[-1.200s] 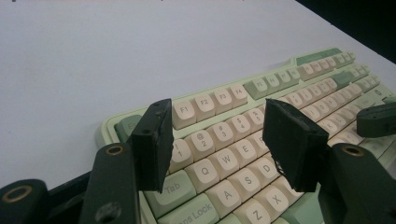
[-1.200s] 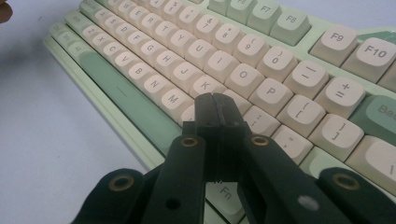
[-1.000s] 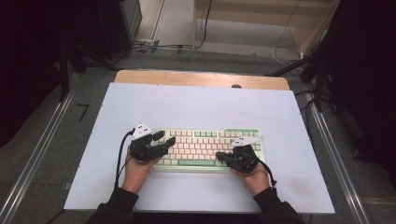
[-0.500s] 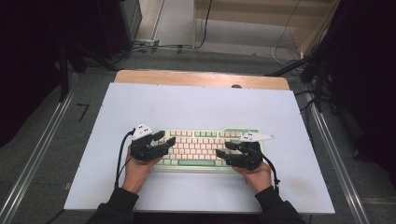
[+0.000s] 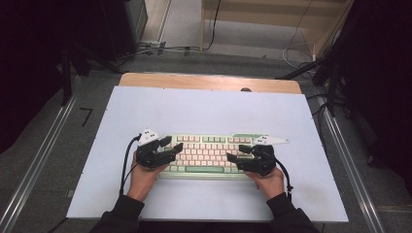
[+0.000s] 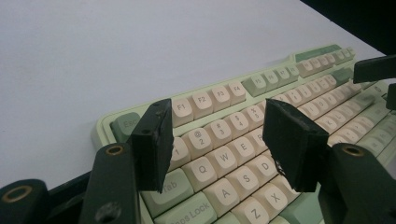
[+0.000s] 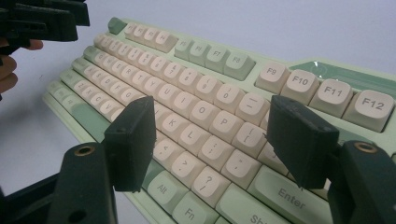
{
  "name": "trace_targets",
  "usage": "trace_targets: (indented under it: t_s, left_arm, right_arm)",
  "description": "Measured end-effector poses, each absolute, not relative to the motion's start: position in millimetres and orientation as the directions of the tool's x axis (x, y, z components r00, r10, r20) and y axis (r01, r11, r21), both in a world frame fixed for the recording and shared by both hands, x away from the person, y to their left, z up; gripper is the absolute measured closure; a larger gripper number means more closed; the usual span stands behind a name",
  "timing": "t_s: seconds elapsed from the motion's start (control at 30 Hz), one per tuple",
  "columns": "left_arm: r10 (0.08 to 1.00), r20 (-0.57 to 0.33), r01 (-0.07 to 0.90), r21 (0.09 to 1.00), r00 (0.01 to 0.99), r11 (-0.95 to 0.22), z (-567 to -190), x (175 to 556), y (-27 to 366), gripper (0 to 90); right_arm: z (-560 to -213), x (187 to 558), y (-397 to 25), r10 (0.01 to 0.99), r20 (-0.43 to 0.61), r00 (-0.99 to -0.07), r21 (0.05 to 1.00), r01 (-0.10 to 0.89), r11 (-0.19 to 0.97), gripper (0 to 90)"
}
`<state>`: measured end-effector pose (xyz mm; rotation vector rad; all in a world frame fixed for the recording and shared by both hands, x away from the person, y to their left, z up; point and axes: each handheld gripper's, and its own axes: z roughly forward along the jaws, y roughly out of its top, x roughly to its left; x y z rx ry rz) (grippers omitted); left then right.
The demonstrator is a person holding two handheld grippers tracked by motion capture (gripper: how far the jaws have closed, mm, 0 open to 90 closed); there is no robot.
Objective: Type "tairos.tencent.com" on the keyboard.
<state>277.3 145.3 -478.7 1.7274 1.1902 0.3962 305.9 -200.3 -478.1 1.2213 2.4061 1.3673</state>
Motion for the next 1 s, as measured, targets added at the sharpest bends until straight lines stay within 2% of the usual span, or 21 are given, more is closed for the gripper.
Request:
trace_targets:
  t_s: [1.0]
  left_arm:
    - [0.840,-0.240,0.536,0.842,0.486,-0.069,-479.1,275.9,141.4,44.1]
  right_arm:
    - [-479.6,307.1,-200.6,0.698,0.283,-0.658,0.753,0.603,0.263,32.1]
